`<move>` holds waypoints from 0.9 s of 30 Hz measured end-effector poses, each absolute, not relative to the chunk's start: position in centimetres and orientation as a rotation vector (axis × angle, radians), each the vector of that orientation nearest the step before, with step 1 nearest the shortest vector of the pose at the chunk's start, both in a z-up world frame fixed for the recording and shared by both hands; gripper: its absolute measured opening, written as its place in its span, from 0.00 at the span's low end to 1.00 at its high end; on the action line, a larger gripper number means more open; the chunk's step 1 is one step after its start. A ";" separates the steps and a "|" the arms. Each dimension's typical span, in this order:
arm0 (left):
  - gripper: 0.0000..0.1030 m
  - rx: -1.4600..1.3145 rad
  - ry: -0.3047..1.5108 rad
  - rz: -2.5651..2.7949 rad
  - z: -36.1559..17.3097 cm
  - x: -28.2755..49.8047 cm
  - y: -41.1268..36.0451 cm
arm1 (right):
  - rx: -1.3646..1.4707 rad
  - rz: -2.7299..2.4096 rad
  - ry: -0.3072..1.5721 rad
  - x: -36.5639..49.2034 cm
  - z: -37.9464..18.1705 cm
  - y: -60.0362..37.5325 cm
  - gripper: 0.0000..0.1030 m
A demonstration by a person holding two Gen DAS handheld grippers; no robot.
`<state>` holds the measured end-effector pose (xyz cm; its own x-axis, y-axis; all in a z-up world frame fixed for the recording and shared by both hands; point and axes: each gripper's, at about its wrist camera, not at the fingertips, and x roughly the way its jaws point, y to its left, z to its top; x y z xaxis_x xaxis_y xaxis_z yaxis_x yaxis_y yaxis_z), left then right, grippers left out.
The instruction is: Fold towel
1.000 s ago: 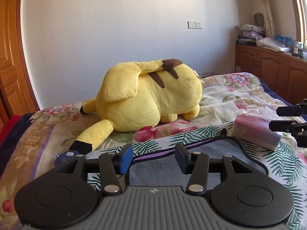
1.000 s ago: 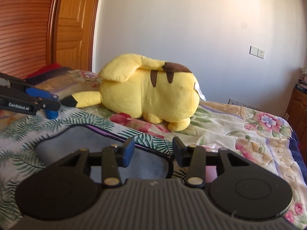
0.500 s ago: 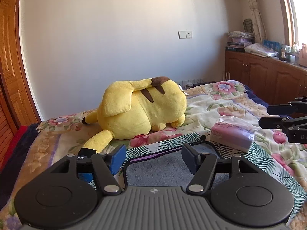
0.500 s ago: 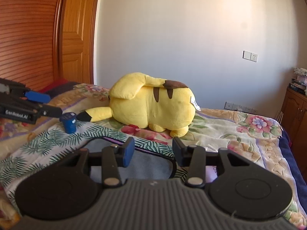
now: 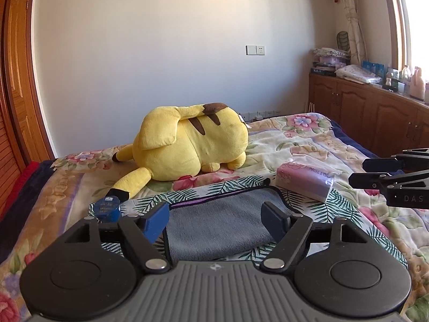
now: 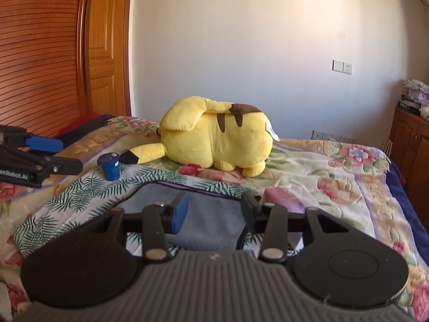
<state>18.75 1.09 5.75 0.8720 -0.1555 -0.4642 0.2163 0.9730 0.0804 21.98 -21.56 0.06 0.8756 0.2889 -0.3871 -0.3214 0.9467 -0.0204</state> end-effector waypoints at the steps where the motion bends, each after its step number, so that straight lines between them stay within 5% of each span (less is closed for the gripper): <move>1: 0.60 0.133 0.474 -0.195 5.7 18.4 1.1 | -0.083 0.317 0.392 21.8 -0.1 -21.5 0.44; 10: 0.67 0.113 0.475 -0.188 6.3 14.9 1.5 | -0.072 0.303 0.397 18.6 0.6 -21.2 0.59; 14: 0.75 0.105 0.460 -0.184 7.4 12.9 1.7 | -0.066 0.285 0.366 16.8 1.8 -21.3 0.84; 18: 0.84 0.100 0.438 -0.185 8.2 10.7 1.9 | -0.067 0.274 0.346 15.4 2.8 -21.3 0.87; 27: 0.84 0.098 0.428 -0.161 8.9 7.2 1.5 | -0.059 0.263 0.307 12.5 4.5 -21.4 1.00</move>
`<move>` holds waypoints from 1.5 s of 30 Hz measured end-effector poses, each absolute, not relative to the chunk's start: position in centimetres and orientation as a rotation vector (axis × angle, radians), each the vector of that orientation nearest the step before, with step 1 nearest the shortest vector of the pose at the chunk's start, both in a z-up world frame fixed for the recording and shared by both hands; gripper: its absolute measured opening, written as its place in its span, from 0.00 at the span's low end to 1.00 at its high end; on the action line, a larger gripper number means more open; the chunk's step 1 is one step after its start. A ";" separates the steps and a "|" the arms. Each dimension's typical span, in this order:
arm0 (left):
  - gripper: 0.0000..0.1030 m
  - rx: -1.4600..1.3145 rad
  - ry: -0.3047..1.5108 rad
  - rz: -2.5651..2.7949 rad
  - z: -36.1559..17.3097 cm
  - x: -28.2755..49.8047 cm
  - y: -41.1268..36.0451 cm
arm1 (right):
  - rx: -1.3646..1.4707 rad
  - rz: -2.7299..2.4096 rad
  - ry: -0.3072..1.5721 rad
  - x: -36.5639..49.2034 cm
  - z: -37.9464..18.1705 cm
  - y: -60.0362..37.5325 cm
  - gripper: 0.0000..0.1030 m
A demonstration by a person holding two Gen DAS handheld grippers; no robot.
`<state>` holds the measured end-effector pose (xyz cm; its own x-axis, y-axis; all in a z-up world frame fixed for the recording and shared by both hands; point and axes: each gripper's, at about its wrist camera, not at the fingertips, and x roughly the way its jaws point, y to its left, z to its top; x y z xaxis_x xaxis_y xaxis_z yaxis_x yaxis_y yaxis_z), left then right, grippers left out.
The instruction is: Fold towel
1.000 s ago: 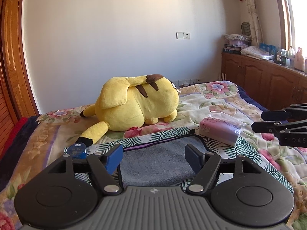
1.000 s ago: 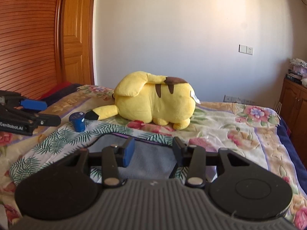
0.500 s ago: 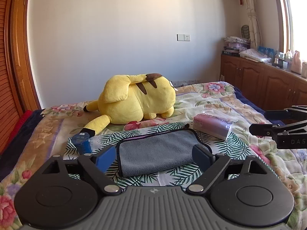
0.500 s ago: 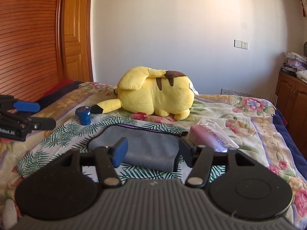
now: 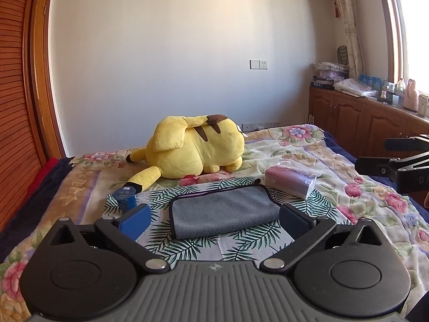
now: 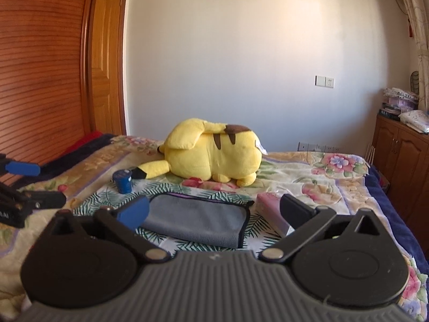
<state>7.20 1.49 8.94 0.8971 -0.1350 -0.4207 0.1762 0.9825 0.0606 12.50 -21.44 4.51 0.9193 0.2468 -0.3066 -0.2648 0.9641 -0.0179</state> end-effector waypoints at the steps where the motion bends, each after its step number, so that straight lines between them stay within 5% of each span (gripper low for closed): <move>1: 0.84 0.095 0.429 -0.163 9.0 6.8 1.4 | -0.060 0.263 0.305 12.2 4.6 -21.4 1.00; 23: 0.84 0.065 0.410 -0.108 9.4 0.2 0.5 | -0.036 0.264 0.232 6.0 6.3 -21.9 1.00; 45: 0.84 0.092 0.414 -0.107 4.8 -2.9 -0.8 | 0.004 0.281 0.301 3.1 0.8 -21.4 1.00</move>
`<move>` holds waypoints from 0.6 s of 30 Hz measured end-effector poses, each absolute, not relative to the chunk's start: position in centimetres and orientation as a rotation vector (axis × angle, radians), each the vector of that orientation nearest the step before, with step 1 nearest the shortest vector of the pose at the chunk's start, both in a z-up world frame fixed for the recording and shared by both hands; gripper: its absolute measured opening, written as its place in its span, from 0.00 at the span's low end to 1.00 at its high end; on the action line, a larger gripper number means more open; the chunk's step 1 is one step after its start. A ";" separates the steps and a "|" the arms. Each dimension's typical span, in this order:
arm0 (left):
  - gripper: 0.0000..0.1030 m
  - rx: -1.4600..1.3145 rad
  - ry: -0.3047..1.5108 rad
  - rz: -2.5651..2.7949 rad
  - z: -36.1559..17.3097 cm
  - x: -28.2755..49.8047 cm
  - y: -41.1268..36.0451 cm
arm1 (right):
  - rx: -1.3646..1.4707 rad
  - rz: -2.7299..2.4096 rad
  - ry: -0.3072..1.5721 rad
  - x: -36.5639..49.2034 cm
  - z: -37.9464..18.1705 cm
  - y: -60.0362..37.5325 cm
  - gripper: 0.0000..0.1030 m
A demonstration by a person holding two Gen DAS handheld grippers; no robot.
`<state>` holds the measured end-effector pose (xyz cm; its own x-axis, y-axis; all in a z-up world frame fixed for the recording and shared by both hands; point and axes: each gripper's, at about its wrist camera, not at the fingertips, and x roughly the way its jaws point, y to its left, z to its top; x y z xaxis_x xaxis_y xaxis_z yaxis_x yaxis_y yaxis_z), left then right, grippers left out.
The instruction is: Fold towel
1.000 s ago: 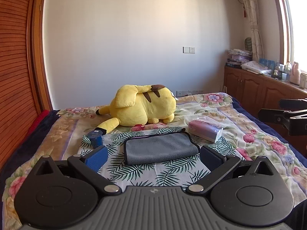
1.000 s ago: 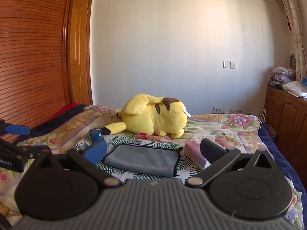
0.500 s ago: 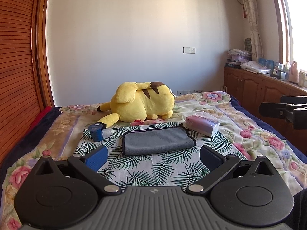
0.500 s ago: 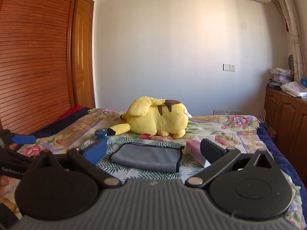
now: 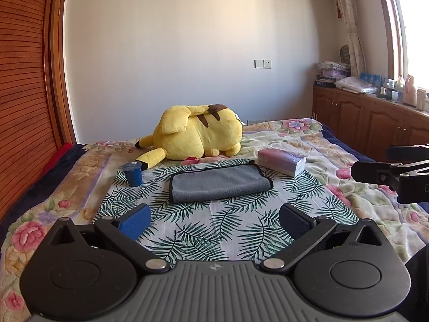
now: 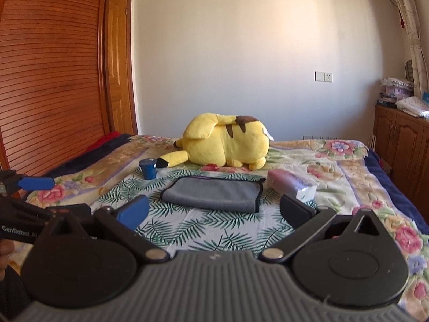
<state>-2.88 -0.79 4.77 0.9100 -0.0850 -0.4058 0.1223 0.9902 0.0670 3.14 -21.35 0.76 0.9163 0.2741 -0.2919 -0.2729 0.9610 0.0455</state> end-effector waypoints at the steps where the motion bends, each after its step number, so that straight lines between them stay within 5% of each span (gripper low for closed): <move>1: 0.84 0.090 0.416 -0.106 4.5 -2.8 -0.8 | 0.005 0.279 0.303 3.2 0.5 -21.4 1.00; 18: 0.84 0.061 0.426 -0.070 0.2 -2.8 -0.3 | 0.002 0.241 0.346 3.1 -3.5 -21.9 1.00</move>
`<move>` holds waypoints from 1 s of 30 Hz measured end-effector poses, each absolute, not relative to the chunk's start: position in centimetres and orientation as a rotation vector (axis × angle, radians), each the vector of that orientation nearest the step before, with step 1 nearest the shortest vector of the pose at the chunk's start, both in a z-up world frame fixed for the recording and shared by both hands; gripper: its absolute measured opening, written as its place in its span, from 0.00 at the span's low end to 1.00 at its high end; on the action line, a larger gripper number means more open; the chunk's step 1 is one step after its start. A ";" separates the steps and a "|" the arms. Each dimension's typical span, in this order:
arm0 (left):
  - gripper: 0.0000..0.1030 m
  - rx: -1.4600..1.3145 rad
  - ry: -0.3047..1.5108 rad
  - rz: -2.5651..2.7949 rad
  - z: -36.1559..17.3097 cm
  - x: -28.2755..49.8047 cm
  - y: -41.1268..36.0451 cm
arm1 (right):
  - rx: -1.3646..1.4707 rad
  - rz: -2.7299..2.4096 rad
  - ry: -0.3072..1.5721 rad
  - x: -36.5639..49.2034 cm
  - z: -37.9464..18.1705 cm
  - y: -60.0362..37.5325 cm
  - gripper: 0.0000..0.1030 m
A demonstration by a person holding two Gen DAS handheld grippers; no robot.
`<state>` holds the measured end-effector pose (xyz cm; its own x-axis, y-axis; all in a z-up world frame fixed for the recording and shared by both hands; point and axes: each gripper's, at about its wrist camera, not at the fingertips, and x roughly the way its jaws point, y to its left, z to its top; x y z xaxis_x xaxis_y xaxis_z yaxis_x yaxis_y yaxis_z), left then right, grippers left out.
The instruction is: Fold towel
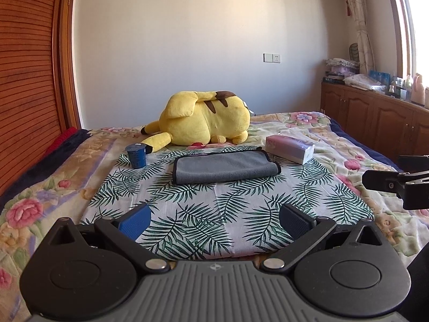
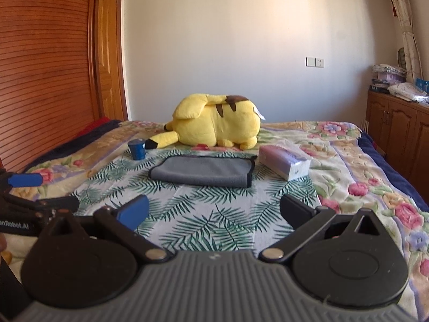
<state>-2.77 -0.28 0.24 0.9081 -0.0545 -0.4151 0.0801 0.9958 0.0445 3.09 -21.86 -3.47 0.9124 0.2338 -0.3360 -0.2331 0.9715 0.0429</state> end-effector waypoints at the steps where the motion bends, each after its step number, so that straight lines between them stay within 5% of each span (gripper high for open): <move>1: 0.84 0.059 0.427 -0.066 0.1 -2.7 -0.2 | 0.001 0.244 0.347 3.1 -3.5 -21.8 1.00; 30: 0.84 0.103 0.320 -0.052 -0.3 -4.2 -0.8 | -0.022 0.196 0.275 2.4 -4.3 -21.8 1.00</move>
